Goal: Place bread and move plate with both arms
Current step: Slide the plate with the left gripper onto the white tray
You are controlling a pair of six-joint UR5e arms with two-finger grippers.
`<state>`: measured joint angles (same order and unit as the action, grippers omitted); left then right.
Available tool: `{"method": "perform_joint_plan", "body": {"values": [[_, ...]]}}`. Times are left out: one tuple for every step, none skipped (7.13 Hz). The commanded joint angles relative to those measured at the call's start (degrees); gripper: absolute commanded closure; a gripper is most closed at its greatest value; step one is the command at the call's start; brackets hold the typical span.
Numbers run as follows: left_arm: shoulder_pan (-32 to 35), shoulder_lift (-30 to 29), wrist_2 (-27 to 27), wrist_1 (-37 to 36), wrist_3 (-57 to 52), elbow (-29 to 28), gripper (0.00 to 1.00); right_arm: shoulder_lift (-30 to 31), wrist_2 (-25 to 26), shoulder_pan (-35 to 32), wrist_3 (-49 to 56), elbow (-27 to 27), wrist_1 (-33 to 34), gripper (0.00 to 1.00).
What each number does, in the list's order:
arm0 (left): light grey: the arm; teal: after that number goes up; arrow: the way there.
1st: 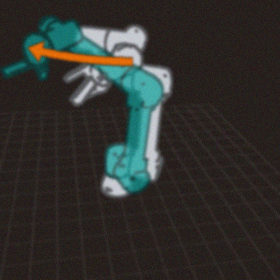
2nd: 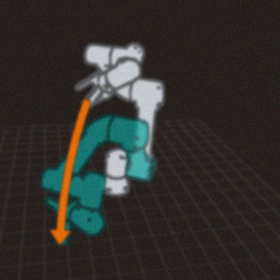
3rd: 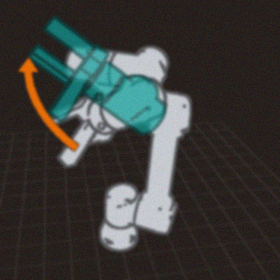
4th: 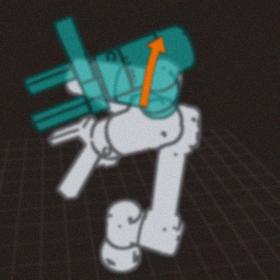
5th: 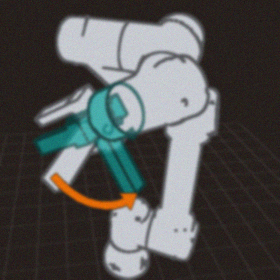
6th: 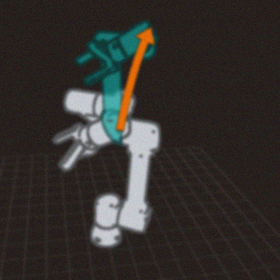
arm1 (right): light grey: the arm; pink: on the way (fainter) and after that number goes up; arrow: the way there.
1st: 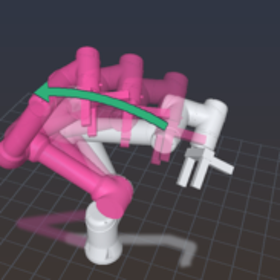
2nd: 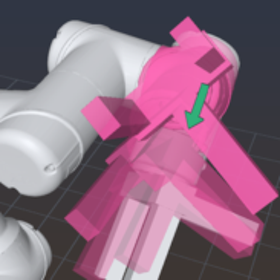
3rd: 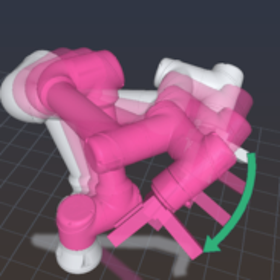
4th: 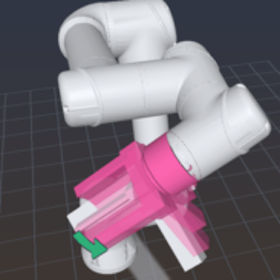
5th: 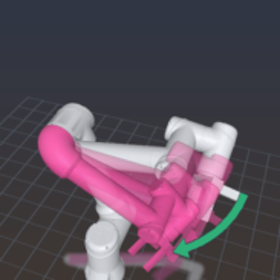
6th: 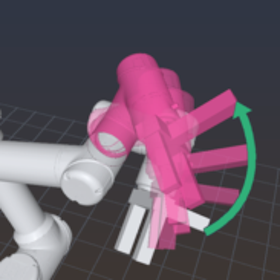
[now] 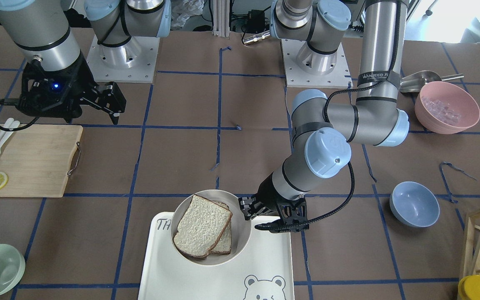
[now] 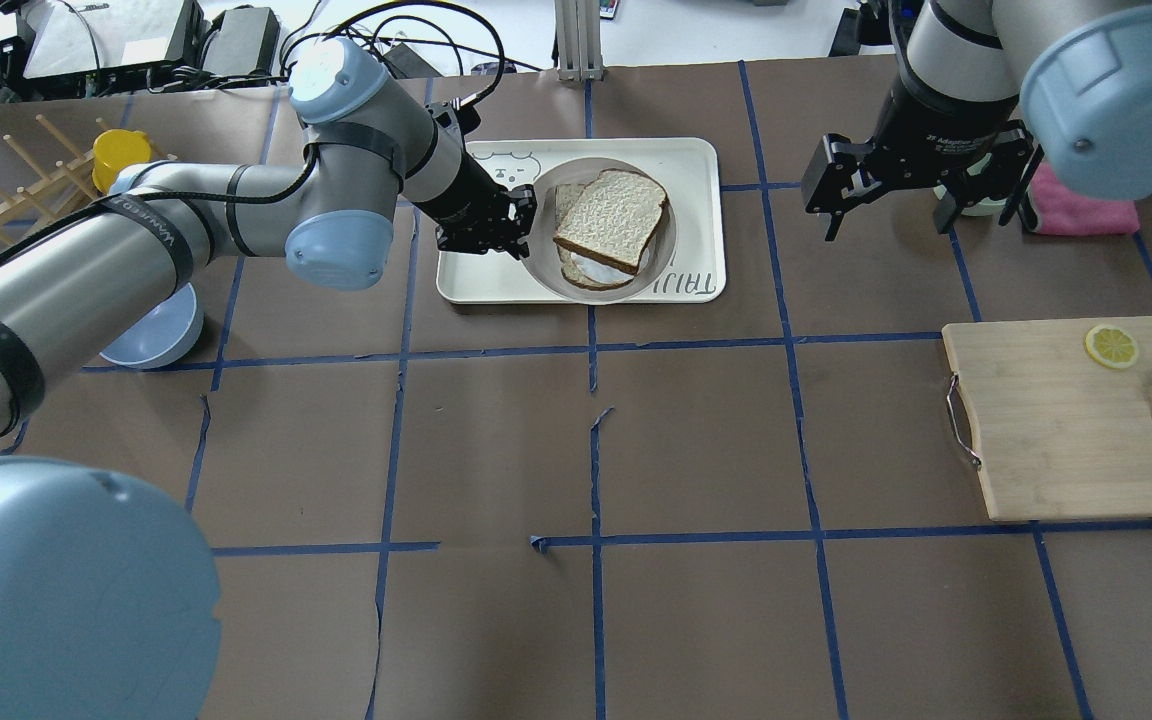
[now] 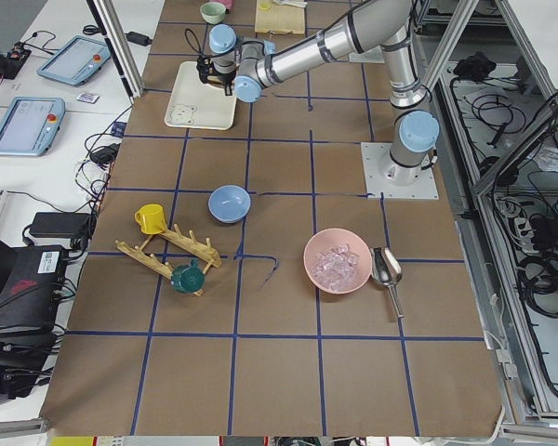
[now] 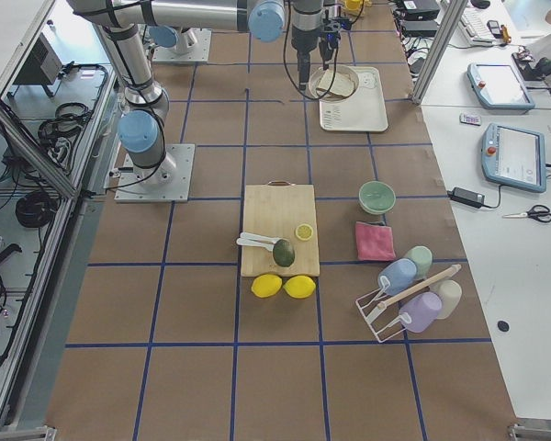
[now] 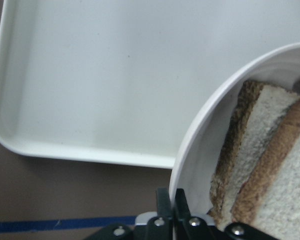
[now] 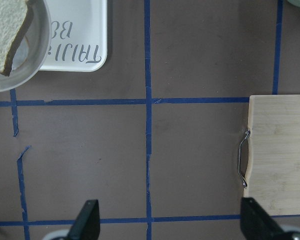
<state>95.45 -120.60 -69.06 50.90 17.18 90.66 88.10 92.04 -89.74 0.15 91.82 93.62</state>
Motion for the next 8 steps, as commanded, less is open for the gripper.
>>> {"method": "perform_joint_plan", "body": {"values": [[-0.7, -5.2, 0.0, 0.1, -0.2, -5.8, 1.0, 0.4, 0.0, 0.0, -0.1, 1.1, 0.2, 0.0], [-1.7, -6.7, 0.1, 0.1, 0.4, -6.5, 1.0, 0.4, 0.0, 0.0, -0.1, 1.2, 0.2, 0.0], [-2.0, -7.3, 0.0, 0.1, 0.3, -6.4, 1.0, 0.4, -0.2, 0.0, 0.0, 1.2, 0.2, 0.0], [-2.0, -7.7, -0.1, 0.1, 0.4, -6.3, 1.0, 0.4, -0.1, 0.0, 0.1, 1.2, 0.2, 0.0], [-2.0, -8.3, -0.2, 0.0, 0.5, -5.4, 1.0, 0.7, -0.2, 0.0, 0.6, 1.1, 0.2, 0.0], [-2.0, -8.6, -0.1, 0.1, 0.6, -5.4, 1.0, 0.6, -0.9, -0.1, 1.1, 1.2, 0.2, 0.0], [-2.0, -8.7, 0.0, 0.2, 0.9, -5.5, 1.0, 0.5, -1.0, -0.1, 1.2, 1.2, 0.2, 0.0], [-2.0, -9.0, -0.2, 0.2, 2.9, -5.8, 0.45, 0.3, -1.0, -0.3, 1.2, 1.2, 0.0, 0.0]]}}
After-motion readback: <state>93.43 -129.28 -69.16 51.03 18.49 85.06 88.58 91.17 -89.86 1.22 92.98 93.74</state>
